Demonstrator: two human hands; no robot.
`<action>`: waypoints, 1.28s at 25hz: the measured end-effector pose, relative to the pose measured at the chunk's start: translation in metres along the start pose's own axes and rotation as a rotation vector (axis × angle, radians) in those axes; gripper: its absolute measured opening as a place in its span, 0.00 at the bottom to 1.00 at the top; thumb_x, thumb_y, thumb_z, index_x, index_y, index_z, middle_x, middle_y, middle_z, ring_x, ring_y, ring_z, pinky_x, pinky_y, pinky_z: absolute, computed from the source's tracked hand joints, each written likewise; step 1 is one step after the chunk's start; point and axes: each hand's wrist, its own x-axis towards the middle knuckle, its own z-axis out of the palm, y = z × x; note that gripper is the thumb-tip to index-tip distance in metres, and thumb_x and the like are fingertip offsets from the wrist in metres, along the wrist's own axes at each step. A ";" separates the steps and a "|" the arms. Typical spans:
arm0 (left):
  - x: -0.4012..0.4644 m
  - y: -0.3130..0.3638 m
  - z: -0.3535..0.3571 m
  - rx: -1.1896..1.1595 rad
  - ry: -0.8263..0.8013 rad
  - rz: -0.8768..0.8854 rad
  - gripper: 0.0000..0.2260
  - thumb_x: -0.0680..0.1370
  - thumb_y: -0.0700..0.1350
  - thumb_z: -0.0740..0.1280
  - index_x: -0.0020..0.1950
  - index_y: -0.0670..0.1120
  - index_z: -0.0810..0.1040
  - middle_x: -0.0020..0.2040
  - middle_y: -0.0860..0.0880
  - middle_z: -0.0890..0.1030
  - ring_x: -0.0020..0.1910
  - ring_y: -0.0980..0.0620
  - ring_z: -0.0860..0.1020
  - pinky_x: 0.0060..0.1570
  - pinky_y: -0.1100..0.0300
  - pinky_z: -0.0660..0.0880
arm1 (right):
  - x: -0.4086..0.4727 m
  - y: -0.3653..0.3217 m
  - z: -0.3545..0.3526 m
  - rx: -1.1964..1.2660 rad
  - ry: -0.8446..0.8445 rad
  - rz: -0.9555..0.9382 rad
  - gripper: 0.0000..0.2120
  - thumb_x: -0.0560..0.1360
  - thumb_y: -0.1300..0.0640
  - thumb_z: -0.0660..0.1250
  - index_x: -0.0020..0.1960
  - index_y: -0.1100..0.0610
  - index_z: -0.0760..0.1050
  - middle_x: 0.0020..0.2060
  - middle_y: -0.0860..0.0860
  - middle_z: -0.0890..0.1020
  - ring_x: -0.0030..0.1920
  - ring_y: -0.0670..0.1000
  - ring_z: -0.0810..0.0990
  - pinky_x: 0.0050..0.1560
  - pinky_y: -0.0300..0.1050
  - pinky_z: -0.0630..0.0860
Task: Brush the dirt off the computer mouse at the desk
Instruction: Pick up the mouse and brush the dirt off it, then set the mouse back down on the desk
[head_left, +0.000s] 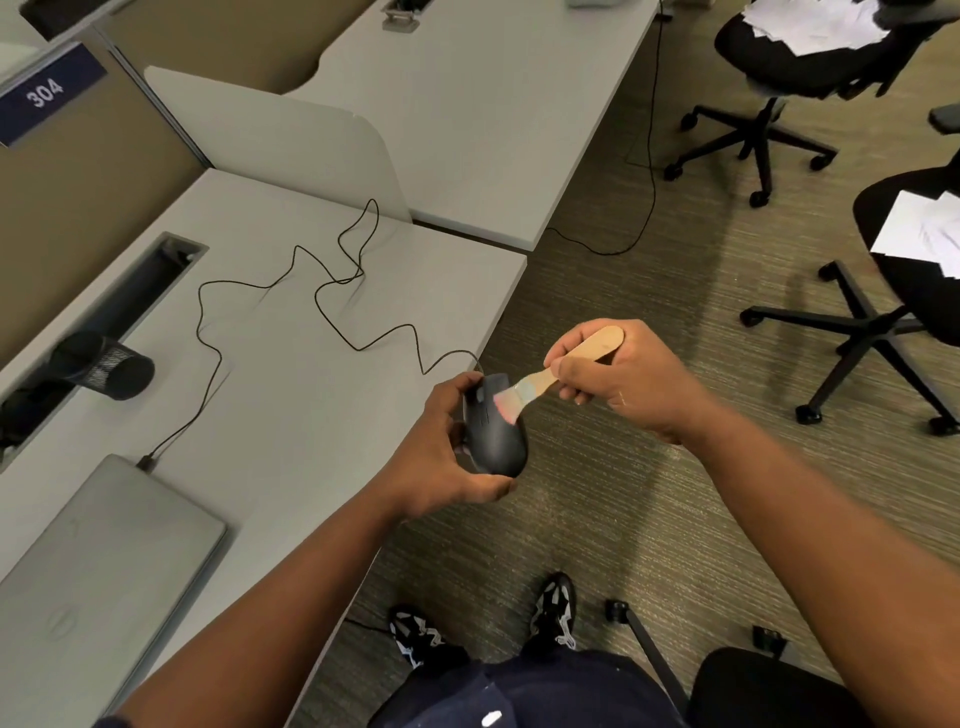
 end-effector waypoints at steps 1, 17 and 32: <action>0.000 0.000 0.000 0.023 -0.006 0.012 0.54 0.63 0.45 0.86 0.81 0.59 0.59 0.76 0.58 0.65 0.68 0.50 0.78 0.62 0.55 0.82 | 0.001 0.000 0.000 -0.033 0.063 -0.026 0.04 0.79 0.63 0.70 0.47 0.59 0.84 0.37 0.61 0.86 0.38 0.56 0.81 0.41 0.55 0.78; 0.004 0.014 -0.003 0.289 -0.022 0.066 0.55 0.64 0.47 0.86 0.82 0.57 0.56 0.72 0.63 0.61 0.67 0.59 0.72 0.57 0.66 0.80 | 0.020 -0.001 0.007 -0.248 0.122 -0.094 0.05 0.80 0.59 0.69 0.46 0.55 0.83 0.29 0.52 0.80 0.27 0.45 0.72 0.29 0.44 0.67; 0.000 -0.011 -0.037 0.271 0.095 -0.019 0.61 0.67 0.49 0.86 0.84 0.63 0.44 0.77 0.60 0.60 0.62 0.54 0.77 0.52 0.66 0.80 | 0.051 0.009 0.033 -0.193 0.218 -0.036 0.08 0.84 0.52 0.65 0.59 0.48 0.82 0.37 0.53 0.85 0.33 0.45 0.80 0.33 0.42 0.77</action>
